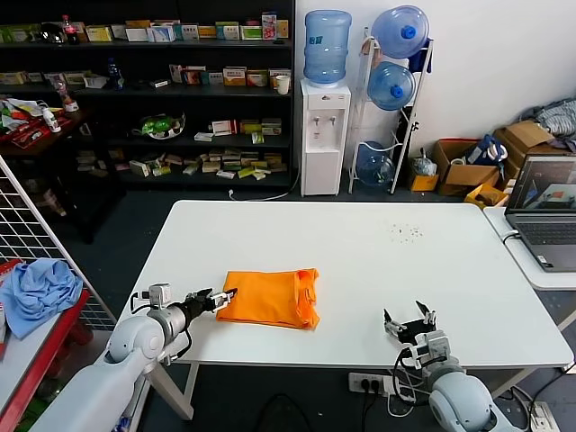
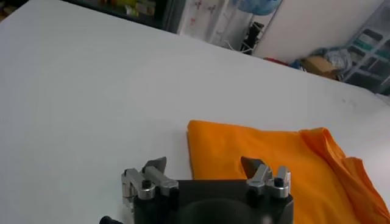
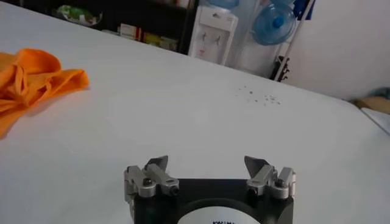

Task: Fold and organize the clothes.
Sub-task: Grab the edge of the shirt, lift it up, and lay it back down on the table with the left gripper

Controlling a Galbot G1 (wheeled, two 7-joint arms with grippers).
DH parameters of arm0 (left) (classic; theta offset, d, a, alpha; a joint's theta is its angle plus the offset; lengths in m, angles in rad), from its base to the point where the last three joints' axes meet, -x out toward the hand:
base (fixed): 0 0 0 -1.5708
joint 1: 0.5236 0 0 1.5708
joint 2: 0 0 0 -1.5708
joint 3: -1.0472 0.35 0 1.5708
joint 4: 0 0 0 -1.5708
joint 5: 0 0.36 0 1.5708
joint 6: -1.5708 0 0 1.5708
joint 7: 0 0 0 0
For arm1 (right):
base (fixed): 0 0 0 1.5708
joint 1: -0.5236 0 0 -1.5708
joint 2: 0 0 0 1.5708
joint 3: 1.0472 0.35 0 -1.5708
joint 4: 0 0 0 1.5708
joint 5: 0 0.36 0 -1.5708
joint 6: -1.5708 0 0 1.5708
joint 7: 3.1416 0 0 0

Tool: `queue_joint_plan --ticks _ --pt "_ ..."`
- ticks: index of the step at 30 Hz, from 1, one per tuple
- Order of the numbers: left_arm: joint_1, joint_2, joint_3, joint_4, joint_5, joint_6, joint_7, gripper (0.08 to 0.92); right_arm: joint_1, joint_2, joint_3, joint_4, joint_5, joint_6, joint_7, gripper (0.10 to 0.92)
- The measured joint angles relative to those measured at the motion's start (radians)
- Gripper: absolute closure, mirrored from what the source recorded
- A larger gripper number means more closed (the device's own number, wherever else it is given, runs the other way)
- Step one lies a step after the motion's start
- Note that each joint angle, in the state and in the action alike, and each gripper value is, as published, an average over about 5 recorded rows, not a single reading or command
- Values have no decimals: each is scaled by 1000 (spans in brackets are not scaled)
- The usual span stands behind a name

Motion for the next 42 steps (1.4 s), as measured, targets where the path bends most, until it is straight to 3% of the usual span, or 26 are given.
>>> queue_joint_plan --ticks 9,32,42 --pt "-25 -38 21 49 33 2 28 209 1 -6 0 10 5 -4 3 203" --pt "11 -33 3 -11 22 -1 -9 846 -3 -2 -1 28 -1 -9 10 203" --pt "58 53 -62 -65 -8 17 -64 866 12 6 -17 32 -5 -10 12 203"
